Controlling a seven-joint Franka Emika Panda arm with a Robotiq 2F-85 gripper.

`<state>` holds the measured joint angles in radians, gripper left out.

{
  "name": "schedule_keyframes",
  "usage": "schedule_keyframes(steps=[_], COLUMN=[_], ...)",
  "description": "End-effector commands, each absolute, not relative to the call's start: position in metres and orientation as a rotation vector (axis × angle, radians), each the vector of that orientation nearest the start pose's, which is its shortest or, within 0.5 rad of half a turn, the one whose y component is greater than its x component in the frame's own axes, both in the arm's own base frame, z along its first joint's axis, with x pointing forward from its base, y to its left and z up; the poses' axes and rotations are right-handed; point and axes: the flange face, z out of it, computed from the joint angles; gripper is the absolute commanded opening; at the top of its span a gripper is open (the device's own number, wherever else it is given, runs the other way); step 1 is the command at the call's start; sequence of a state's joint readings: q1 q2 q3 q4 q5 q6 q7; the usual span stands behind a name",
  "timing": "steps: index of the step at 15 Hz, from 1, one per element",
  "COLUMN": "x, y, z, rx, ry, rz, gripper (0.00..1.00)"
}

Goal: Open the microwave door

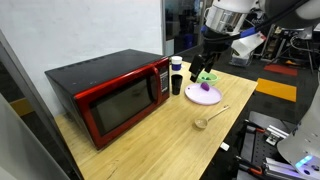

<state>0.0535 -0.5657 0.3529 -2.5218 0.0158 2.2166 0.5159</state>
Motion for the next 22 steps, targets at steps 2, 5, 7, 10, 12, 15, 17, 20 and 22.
schedule_keyframes(steps=[2, 5, 7, 10, 12, 15, 17, 20, 22], x=[0.443, 0.482, 0.502, 0.531, 0.545, 0.562, 0.570, 0.580, 0.586], y=[0.145, 0.150, 0.159, 0.165, 0.164, 0.156, 0.151, 0.146, 0.145], z=[0.441, 0.428, 0.428, 0.440, 0.448, 0.447, 0.441, 0.430, 0.424], rx=[-3.111, -3.084, -3.076, -3.084, -3.098, -3.130, -3.143, -3.163, -3.170], ry=[0.219, 0.197, 0.174, 0.129, 0.104, 0.094, 0.100, 0.108, 0.111], rz=[-0.416, -0.417, -0.434, -0.472, -0.506, -0.509, -0.503, -0.481, -0.468], gripper=[1.00, 1.00, 1.00, 1.00, 1.00, 1.00, 1.00, 1.00, 1.00])
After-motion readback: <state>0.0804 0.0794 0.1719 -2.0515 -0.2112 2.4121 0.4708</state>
